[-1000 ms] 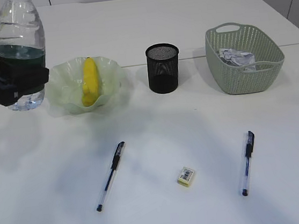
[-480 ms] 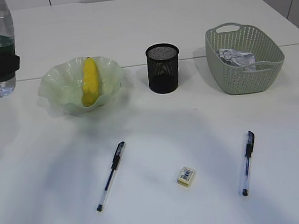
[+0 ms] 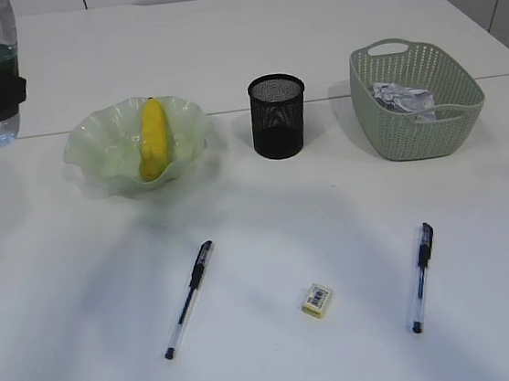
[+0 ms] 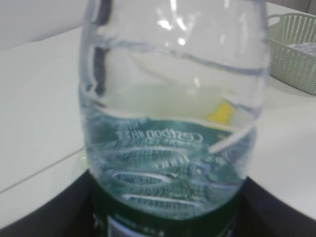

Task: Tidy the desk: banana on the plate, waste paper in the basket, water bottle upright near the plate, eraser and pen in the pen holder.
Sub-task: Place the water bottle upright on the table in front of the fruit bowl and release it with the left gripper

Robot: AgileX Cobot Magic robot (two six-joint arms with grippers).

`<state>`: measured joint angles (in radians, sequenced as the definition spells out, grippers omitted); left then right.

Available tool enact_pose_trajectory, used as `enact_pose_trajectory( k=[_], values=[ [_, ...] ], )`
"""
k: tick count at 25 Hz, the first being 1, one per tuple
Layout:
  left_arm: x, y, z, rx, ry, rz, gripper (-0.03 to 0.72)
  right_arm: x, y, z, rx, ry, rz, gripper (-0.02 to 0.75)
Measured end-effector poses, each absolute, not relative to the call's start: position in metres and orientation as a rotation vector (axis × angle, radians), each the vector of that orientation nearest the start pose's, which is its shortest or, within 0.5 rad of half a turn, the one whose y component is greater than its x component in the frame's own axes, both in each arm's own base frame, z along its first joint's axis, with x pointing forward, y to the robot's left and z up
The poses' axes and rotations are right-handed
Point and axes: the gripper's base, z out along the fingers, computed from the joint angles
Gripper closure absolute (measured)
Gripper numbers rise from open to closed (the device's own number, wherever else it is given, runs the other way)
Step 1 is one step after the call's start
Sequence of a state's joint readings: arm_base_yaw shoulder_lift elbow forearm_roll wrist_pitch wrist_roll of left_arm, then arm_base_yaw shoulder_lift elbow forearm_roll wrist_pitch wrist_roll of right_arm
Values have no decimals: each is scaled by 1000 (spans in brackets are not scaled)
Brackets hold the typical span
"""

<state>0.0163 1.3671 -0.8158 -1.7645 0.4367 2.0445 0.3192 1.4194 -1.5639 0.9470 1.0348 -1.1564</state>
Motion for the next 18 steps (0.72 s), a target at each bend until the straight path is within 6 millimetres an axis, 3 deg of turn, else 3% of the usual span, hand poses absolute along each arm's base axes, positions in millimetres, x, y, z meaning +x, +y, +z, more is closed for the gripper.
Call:
enact_pose_trajectory(
  k=[12,18],
  values=[
    [295,-34,281,517,1856,-239,246,256,151,453,-1220,1604,675,330],
    [299,-26,274,506,1899,-133,246,256,151,452,-1218,1617,669,330]
  ],
)
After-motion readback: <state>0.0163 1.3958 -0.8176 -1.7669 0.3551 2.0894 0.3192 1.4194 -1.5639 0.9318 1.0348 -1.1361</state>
